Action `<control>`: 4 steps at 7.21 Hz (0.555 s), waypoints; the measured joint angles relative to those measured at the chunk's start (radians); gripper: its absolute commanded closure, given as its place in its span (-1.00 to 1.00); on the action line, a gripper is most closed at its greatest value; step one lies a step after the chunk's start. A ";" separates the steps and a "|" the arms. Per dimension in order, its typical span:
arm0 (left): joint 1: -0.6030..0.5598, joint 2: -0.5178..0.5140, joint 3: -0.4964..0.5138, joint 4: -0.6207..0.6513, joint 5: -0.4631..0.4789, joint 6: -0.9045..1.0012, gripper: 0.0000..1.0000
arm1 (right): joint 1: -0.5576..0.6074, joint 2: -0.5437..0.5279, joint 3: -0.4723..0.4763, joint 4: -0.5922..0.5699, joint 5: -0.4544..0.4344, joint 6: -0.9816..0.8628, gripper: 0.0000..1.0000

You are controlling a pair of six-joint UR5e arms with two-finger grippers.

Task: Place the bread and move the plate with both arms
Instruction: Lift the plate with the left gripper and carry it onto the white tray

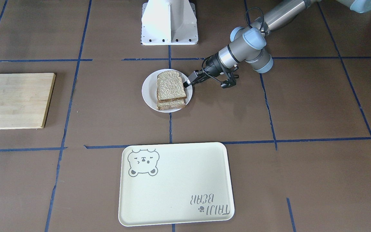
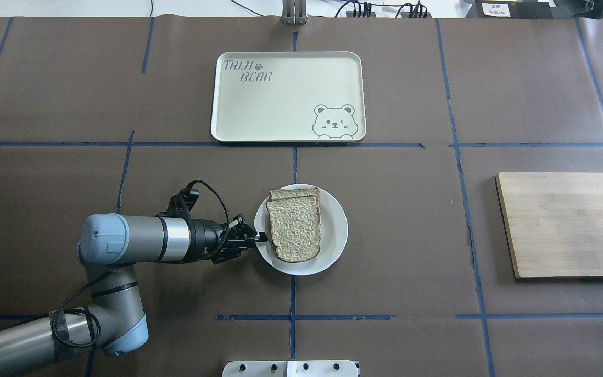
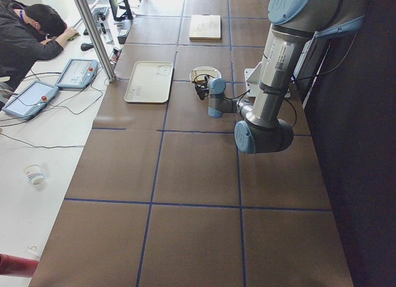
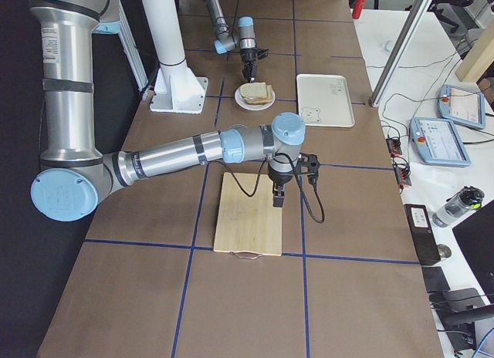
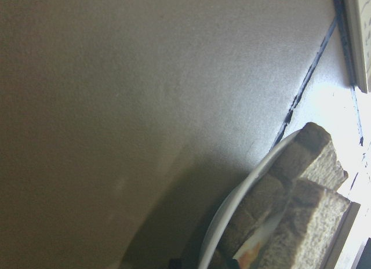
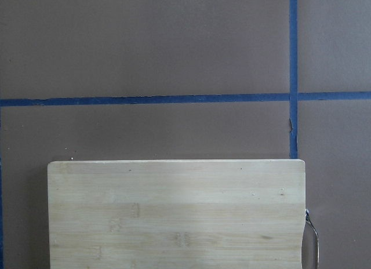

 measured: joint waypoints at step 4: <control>-0.009 0.000 -0.056 -0.008 -0.007 0.000 1.00 | 0.004 -0.001 0.000 0.000 -0.002 -0.006 -0.99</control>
